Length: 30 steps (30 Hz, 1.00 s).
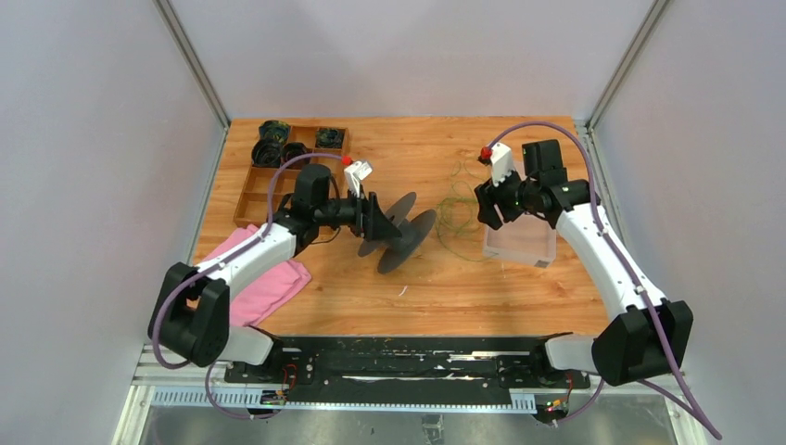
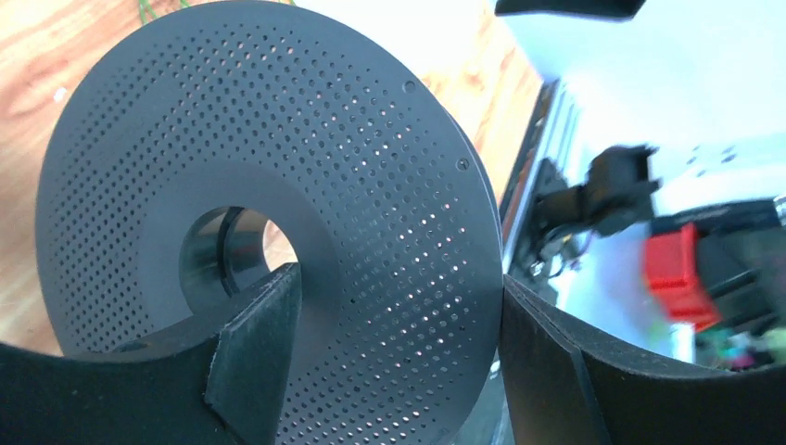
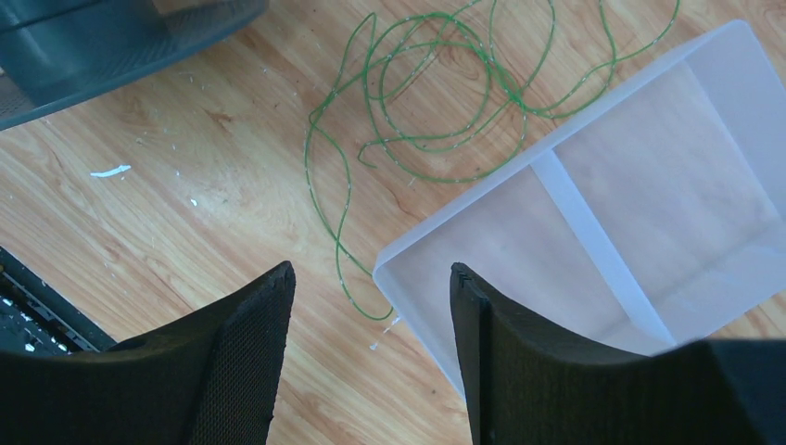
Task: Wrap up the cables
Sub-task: Pick up the cable reel from the center of the board, then place the cable reel at the center of the board.
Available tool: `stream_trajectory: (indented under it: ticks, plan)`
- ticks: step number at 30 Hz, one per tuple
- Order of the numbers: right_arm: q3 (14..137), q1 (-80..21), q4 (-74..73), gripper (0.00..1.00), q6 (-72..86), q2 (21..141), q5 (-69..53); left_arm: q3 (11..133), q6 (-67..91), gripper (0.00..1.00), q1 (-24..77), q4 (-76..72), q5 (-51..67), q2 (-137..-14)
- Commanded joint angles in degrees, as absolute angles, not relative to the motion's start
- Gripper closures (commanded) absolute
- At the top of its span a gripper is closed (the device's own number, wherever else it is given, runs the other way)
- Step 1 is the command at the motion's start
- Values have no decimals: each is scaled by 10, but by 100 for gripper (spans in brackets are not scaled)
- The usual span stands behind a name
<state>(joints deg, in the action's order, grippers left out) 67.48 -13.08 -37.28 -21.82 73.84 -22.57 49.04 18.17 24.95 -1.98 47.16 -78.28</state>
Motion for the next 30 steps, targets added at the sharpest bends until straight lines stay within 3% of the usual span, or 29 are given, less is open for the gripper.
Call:
stream_trajectory:
  ticks: [1, 5, 7, 12, 22, 30]
  plan:
    - [705, -126, -376, 38, -220, 759, -236, 457, 442, 52, 228, -292, 528, -817]
    - [701, -130, -375, 39, -216, 759, -233, 396, 621, 55, 213, -519, 508, -856]
    - [697, -130, -374, 39, -214, 757, -232, 391, 657, 55, 207, -560, 503, -874]
    - [686, -132, -371, 39, -214, 755, -230, 388, 637, 54, 204, -526, 483, -884]
    - [691, -136, -369, 39, -216, 763, -232, 372, 502, 39, 202, -411, 443, -830]
    - [687, -140, -369, 39, -215, 762, -232, 375, 486, 32, 201, -378, 446, -833]
